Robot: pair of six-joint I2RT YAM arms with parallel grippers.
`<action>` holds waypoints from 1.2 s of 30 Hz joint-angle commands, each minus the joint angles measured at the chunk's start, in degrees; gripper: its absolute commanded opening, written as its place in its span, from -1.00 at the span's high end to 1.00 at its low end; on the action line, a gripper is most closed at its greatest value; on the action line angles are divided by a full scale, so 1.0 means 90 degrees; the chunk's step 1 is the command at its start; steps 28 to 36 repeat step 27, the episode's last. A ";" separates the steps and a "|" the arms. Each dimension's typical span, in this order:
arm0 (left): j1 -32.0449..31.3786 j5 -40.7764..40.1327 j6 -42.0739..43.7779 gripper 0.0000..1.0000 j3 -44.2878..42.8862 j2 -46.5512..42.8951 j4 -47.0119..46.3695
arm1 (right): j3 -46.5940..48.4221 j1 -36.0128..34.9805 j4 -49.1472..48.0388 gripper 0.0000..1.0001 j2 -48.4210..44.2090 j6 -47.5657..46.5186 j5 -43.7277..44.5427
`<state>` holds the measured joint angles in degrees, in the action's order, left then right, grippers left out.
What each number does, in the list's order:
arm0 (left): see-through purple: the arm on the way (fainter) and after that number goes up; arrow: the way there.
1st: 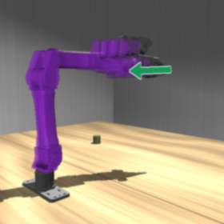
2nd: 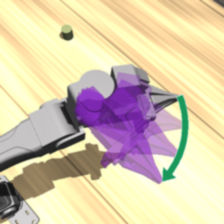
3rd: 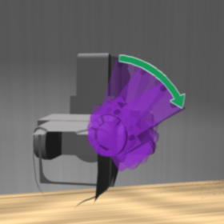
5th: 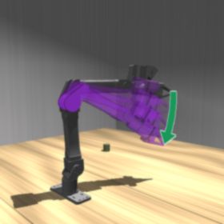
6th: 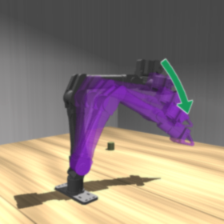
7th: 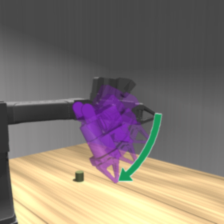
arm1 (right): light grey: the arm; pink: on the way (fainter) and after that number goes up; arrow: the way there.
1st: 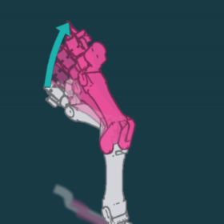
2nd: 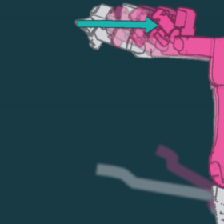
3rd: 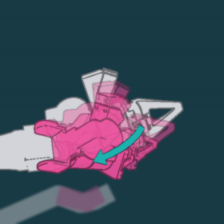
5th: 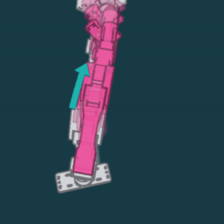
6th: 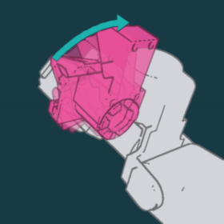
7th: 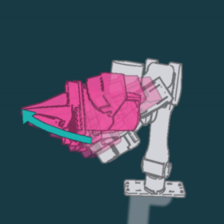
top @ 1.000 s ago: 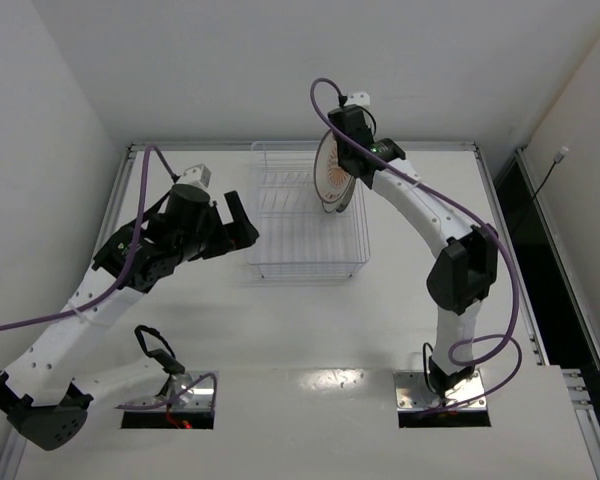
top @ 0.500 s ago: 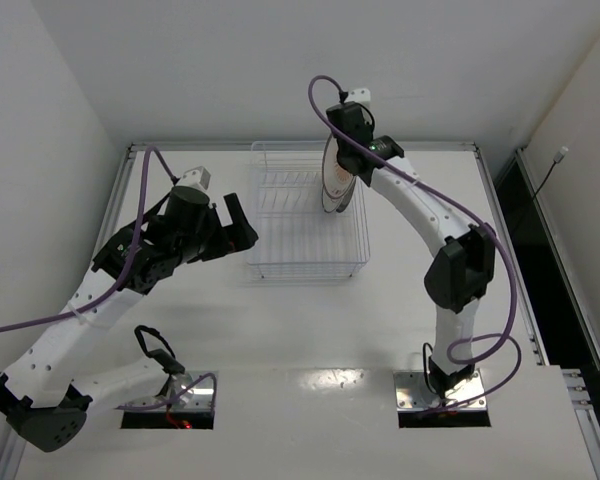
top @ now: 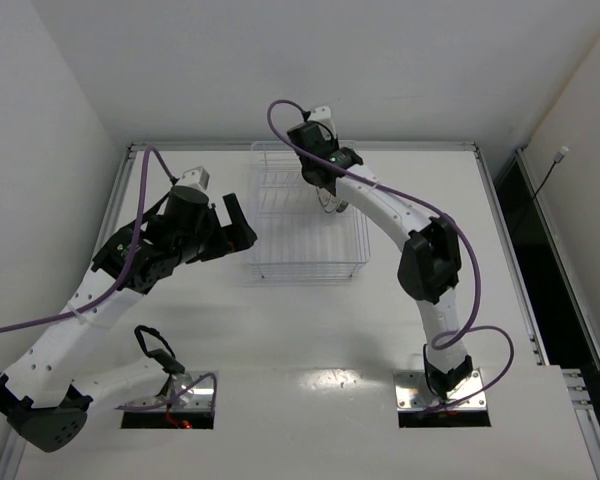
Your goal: Load the plates into the dish rack
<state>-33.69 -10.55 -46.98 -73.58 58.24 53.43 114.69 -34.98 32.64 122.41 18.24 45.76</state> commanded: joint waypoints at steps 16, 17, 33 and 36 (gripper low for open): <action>0.0072 0.0069 0.0278 -0.99 -0.0105 0.0452 -0.0497 | 0.0246 0.0526 0.2074 -0.74 -0.2994 -0.0346 -0.2416; 0.0072 0.0068 0.0346 -0.99 -0.0106 0.0453 -0.0584 | 0.0186 0.0595 0.2308 -0.76 -0.3092 -0.0347 -0.2495; 0.0501 0.0126 0.1010 -0.99 -0.0759 0.1506 -0.0800 | -0.5252 0.0772 0.0748 -0.97 -0.6675 0.0394 -0.5450; 0.0501 0.0126 0.1010 -0.99 -0.0759 0.1506 -0.0800 | -0.5252 0.0772 0.0748 -0.97 -0.6675 0.0394 -0.5450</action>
